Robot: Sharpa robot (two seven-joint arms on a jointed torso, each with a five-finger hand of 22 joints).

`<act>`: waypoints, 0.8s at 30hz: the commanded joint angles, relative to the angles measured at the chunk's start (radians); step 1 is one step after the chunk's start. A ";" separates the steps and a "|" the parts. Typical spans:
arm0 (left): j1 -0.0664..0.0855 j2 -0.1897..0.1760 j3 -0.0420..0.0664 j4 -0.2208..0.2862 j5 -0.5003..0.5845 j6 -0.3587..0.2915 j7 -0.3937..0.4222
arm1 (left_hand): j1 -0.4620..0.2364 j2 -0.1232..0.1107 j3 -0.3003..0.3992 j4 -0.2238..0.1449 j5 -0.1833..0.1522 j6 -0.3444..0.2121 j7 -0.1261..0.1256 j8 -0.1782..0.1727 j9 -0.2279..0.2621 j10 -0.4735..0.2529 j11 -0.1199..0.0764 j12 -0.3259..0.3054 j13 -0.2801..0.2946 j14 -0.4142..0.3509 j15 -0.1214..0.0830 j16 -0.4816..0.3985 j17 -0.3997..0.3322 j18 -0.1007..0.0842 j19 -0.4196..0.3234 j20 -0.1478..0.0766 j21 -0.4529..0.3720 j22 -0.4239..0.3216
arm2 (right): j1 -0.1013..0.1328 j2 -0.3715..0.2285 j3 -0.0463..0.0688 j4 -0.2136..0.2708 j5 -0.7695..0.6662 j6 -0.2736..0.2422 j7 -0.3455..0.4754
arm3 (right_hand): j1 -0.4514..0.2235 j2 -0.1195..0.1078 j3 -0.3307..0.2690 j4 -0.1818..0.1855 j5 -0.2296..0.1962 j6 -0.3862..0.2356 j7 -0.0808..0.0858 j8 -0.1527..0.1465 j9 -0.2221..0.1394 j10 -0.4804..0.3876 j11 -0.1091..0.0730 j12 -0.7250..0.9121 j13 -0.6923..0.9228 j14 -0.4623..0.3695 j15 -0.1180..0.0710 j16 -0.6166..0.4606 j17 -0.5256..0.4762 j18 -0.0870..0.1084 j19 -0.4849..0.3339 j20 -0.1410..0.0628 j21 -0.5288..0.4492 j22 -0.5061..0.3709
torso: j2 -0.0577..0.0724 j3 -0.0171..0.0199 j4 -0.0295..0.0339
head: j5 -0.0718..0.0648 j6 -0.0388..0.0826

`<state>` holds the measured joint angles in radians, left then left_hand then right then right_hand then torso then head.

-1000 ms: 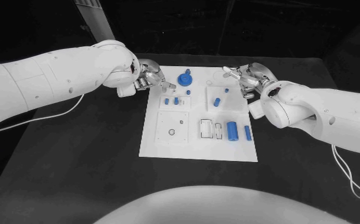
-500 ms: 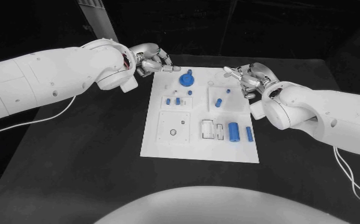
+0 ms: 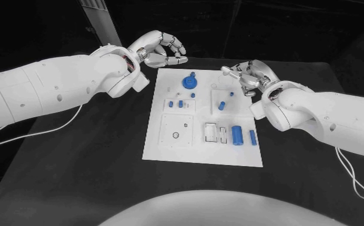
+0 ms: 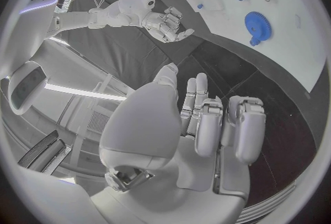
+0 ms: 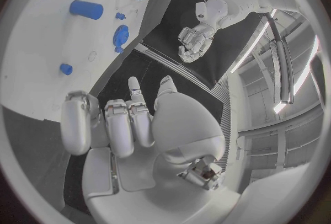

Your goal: Assemble the parts on the task board

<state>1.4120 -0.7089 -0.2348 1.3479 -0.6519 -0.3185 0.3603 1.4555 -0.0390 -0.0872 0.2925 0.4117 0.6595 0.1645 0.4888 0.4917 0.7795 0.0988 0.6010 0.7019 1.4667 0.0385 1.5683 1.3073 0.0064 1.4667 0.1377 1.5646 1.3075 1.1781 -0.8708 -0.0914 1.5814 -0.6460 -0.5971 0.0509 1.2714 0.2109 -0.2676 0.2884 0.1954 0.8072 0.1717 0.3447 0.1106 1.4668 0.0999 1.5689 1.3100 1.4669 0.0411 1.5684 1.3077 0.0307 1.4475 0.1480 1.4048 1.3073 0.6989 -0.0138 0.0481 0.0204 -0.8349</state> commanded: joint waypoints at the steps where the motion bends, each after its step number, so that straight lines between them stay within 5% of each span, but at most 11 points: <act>1: -0.009 0.008 0.000 -0.011 0.047 -0.048 0.172 | 0.090 -0.006 0.036 0.001 -0.040 0.040 0.007 -0.065 -0.075 0.020 0.003 -0.112 -0.148 0.104 0.017 0.003 0.263 -0.006 0.104 0.014 0.006 0.263 | 0.003 0.000 0.001 -0.003 -0.045 -0.020 0.036 | 0.010 0.003 -0.005 -0.002 0.003 0.005 -0.001 0.002 -0.001 0.104 -0.004 0.002 0.261 0.104 -0.008 0.002 0.263 0.018 0.005 -0.006 0.001 0.158 | 0.001 0.0000 -0.0011 | 0.000 0.004; 7: -0.040 0.039 0.000 -0.059 -0.109 -0.082 0.232 | 0.218 -0.044 0.092 0.000 -0.150 0.149 0.006 -0.210 -0.217 0.099 0.014 -0.252 -0.400 0.104 0.010 0.003 0.263 -0.006 0.104 0.017 0.006 0.263 | 0.003 -0.008 0.000 -0.005 -0.048 -0.032 0.049 | 0.011 0.003 -0.005 -0.002 0.003 0.005 -0.001 0.002 -0.001 0.104 -0.004 0.002 0.261 0.104 -0.008 0.002 0.263 0.017 0.007 -0.006 0.004 0.160 | 0.002 -0.0005 -0.0018 | -0.006 0.007; 11: -0.054 0.063 0.000 -0.095 -0.272 -0.092 0.232 | 0.253 -0.058 0.108 -0.004 -0.225 0.203 0.004 -0.265 -0.268 0.128 0.014 -0.292 -0.493 0.104 0.010 0.003 0.263 -0.006 0.104 0.017 0.006 0.263 | 0.002 -0.014 0.000 -0.006 -0.049 -0.035 0.051 | 0.011 0.003 -0.006 -0.002 0.003 0.005 -0.001 0.002 -0.002 0.104 -0.004 0.002 0.261 0.104 -0.008 0.002 0.263 0.017 0.007 -0.006 0.004 0.160 | 0.002 0.0003 -0.0038 | -0.007 0.009; 19: -0.071 0.111 0.000 -0.145 -0.542 -0.080 0.170 | 0.264 -0.043 0.120 -0.003 -0.335 0.245 -0.007 -0.310 -0.312 0.146 0.012 -0.321 -0.566 0.104 0.006 0.003 0.263 -0.006 0.104 0.015 0.006 0.263 | 0.002 -0.023 -0.001 -0.006 -0.049 -0.040 0.051 | 0.012 0.003 -0.006 -0.001 0.003 0.005 -0.001 0.002 -0.002 0.104 -0.004 0.002 0.261 0.104 -0.008 0.002 0.263 0.017 0.008 -0.006 0.005 0.161 | 0.002 0.0011 -0.0021 | -0.012 0.008; 24: -0.076 0.138 0.000 -0.166 -0.652 -0.064 0.128 | 0.269 -0.031 0.129 -0.003 -0.351 0.281 -0.006 -0.317 -0.324 0.164 0.011 -0.328 -0.593 0.104 0.006 0.003 0.263 -0.006 0.104 0.014 0.006 0.263 | 0.002 -0.026 -0.001 -0.004 -0.049 -0.039 0.047 | 0.012 0.003 -0.006 -0.001 0.003 0.005 -0.001 0.002 -0.002 0.104 -0.004 0.002 0.261 0.104 -0.008 0.002 0.263 0.017 0.008 -0.006 0.005 0.161 | 0.002 0.0010 -0.0023 | -0.012 0.006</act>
<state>1.3354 -0.5751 -0.2350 1.1854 -1.1529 -0.3884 0.5262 1.7235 -0.0763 0.0370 0.2900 0.0653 0.9361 0.1580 0.1745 0.1686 0.9369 0.1084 0.2777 0.1119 1.4670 0.0486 1.5683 1.3073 0.0067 1.4675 0.1505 1.5672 1.3075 1.1784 -0.8956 -0.0927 1.5752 -0.6881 -0.6246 0.0876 1.2754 0.2148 -0.2676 0.2884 0.1954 0.8072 0.1717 0.3447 0.1099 1.4666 0.1000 1.5691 1.3098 1.4669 0.0411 1.5683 1.3075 0.0306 1.4511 0.1444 1.4048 1.3073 0.7009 -0.0128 0.0454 0.0092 -0.8280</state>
